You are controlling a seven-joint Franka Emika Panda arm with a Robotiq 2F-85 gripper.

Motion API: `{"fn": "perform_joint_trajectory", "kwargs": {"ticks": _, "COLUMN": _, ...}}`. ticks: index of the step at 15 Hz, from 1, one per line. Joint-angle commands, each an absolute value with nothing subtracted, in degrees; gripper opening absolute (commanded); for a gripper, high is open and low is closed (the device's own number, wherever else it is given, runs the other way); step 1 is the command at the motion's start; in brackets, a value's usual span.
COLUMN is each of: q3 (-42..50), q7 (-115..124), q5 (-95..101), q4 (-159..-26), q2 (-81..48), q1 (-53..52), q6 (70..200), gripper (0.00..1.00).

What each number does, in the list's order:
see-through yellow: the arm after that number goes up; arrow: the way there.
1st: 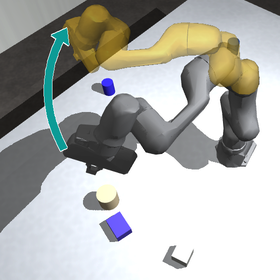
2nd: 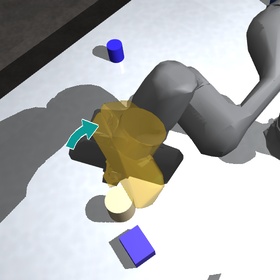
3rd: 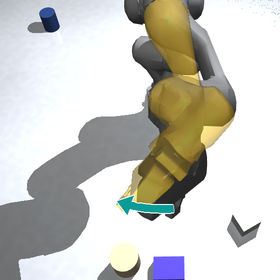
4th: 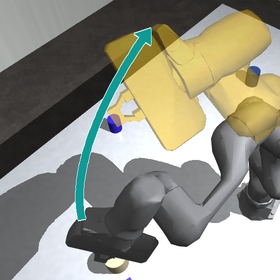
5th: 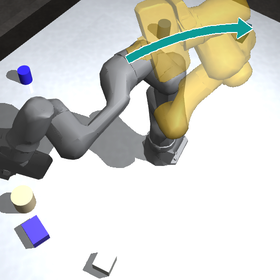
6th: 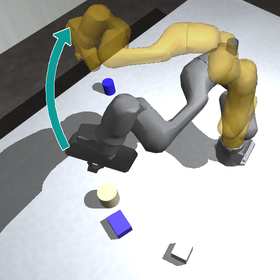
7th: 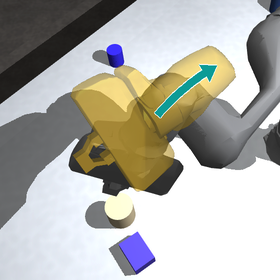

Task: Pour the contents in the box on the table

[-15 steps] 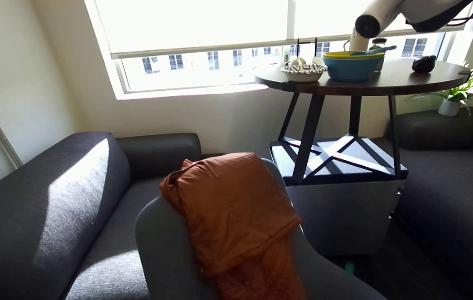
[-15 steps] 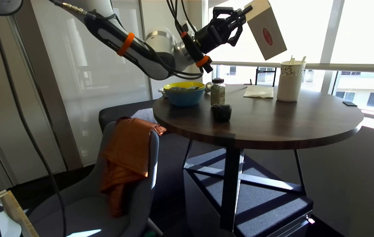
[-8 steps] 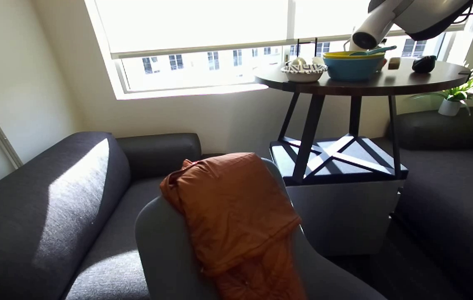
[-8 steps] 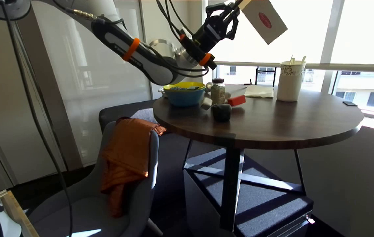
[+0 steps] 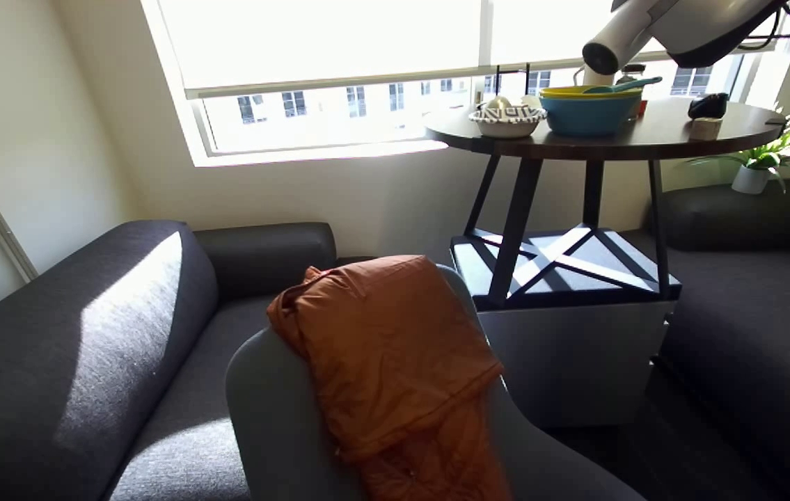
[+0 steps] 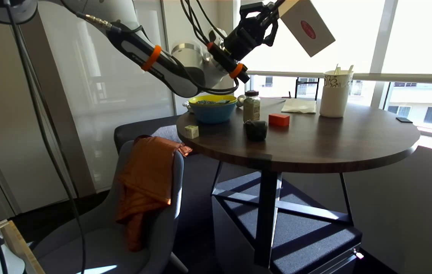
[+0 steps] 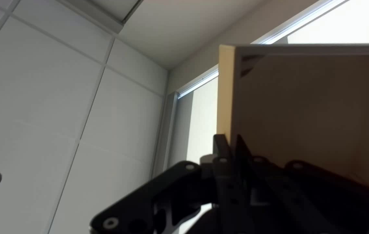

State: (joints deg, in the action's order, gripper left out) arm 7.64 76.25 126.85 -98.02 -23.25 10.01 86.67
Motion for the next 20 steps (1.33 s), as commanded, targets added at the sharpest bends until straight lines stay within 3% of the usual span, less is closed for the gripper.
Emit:
{"fn": "perform_joint_trajectory", "kwargs": {"ticks": 1, "q3": 5.9, "q7": 74.0, "q5": 117.3, "q4": -93.0, "q2": -21.5, "q1": 12.7, "q6": 93.0, "gripper": 0.02}}
{"fn": "perform_joint_trajectory", "kwargs": {"ticks": 10, "q3": 7.9, "q7": 64.5, "q5": 89.0, "q4": -78.3, "q2": -21.1, "q1": 19.1, "q6": 107.7, "gripper": 0.02}}
{"fn": "perform_joint_trajectory", "kwargs": {"ticks": 20, "q3": 10.9, "q7": 57.4, "q5": 50.2, "q4": -67.9, "q2": -25.4, "q1": 21.2, "q6": 107.6, "gripper": 0.02}}
